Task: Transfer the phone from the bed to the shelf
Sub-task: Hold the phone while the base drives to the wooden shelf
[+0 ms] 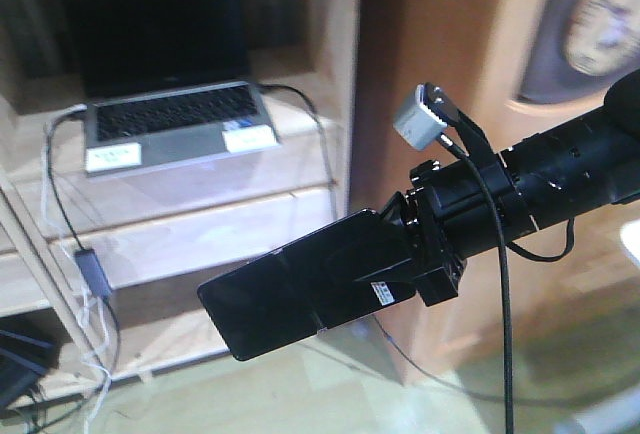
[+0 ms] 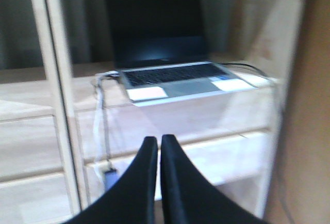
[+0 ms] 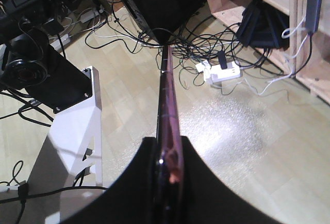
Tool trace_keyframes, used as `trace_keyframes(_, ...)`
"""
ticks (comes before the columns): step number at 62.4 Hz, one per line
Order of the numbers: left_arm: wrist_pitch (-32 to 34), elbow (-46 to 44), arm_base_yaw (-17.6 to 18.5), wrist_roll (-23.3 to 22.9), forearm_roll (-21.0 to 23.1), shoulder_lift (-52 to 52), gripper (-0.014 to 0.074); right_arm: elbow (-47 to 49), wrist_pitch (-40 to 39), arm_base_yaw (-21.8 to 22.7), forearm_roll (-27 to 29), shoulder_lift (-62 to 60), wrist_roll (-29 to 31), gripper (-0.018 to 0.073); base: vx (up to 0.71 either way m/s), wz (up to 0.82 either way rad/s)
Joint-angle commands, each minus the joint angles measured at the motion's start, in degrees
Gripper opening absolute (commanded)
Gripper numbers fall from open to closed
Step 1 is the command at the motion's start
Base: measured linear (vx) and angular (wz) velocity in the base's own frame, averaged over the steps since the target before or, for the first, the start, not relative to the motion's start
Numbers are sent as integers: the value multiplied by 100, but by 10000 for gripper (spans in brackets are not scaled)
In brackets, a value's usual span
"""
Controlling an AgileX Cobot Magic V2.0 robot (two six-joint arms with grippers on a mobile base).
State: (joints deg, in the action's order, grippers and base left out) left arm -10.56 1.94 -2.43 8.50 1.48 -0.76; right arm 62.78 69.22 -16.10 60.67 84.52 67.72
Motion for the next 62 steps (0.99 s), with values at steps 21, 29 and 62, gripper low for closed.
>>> trace_keyframes(21, 415, -122, 20, -33, 52, -77, 1, 133, 445, 19, 464, -232, 2, -2, 33, 34)
trace_keyframes(29, 415, -122, 20, -33, 52, -77, 1, 133, 445, 19, 464, -232, 2, -2, 28, 36)
trace_keyframes(62, 415, -122, 20, -33, 52, -77, 1, 133, 445, 19, 464, -232, 2, -2, 22, 19)
